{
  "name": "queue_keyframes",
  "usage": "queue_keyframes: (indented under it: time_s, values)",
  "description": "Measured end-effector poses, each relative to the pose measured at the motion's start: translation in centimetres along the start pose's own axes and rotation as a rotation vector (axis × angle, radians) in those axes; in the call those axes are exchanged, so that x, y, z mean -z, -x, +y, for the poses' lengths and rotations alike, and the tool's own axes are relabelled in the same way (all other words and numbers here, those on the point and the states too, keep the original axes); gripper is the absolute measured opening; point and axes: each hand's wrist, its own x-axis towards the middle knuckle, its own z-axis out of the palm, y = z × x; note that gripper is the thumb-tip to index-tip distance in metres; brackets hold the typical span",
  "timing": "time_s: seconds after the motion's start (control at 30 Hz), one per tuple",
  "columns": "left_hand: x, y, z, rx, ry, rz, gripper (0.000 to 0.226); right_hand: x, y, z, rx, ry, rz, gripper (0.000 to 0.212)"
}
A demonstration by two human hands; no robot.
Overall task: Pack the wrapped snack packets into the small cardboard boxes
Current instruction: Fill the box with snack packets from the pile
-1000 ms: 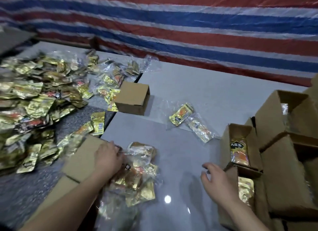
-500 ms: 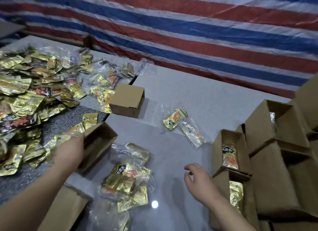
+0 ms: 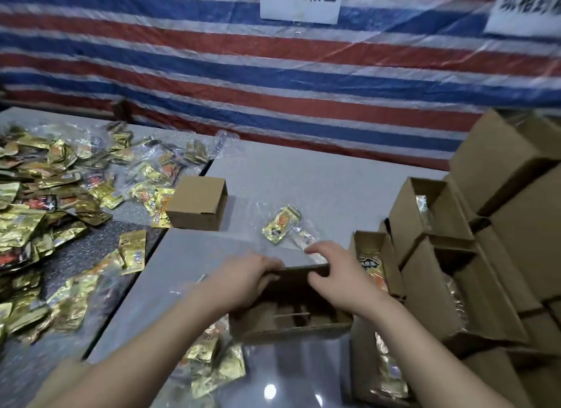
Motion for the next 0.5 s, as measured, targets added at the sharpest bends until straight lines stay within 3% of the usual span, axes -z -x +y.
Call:
queue_keyframes:
  time_s: [0.07,0.17,0.33,0.5]
  values:
    - [-2.9,-0.7,0.9,-0.027,-0.001,-0.058,0.026,-0.7,1.5,1.8,-0.061,0.115,-0.052,0.026]
    - [-7.2,-1.1,1.2,-0.03,0.001,-0.134,0.026,-3.0,3.9,4.6,-0.172,0.19,-0.1,0.015]
    - [-13.1,-0.5,1.7,-0.022,0.012,-0.243,0.026,-7.2,6.1,7.5,-0.295,0.254,-0.17,0.018]
    - [-16.0,0.1,2.1,-0.015,-0.11,-0.31,0.03,-9.9,7.1,8.9,-0.25,0.431,-0.255,0.027]
